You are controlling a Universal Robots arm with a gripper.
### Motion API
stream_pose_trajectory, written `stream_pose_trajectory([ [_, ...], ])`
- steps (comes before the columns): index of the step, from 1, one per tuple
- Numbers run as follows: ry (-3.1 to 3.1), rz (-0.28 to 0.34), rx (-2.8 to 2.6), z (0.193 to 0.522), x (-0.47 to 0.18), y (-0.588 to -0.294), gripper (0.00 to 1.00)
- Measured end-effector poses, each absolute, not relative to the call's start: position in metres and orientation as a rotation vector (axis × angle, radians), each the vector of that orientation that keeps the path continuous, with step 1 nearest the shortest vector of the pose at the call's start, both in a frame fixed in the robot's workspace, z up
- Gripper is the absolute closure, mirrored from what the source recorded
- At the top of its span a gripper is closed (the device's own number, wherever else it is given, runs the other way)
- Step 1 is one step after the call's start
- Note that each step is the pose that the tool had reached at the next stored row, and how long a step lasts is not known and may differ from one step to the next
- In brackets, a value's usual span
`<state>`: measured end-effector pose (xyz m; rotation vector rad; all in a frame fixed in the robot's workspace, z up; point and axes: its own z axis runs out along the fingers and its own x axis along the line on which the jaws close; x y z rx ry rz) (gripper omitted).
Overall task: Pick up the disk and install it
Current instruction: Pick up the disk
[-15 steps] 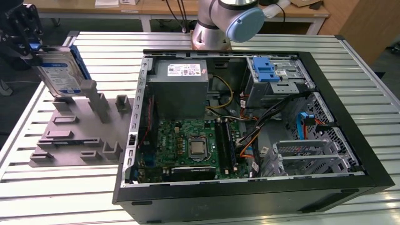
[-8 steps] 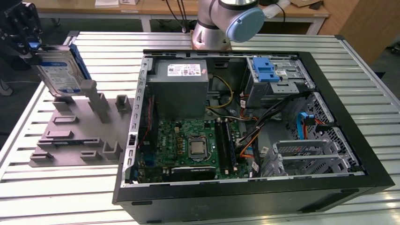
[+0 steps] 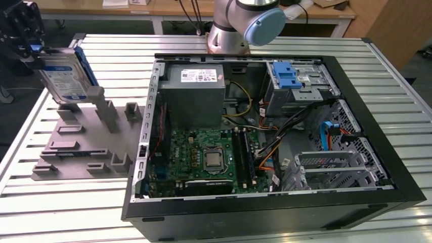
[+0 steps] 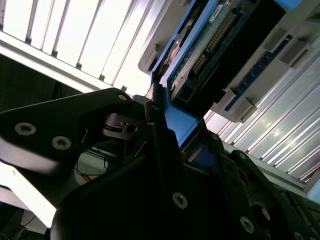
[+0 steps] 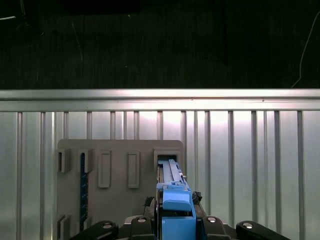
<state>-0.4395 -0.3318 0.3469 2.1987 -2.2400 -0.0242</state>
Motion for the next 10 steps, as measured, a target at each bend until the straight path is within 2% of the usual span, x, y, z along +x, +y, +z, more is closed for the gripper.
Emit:
stream_pose_trajectory([
  [10,-2.240,-0.024,2.199,0.3558,-0.4395,-0.3318,0.64],
])
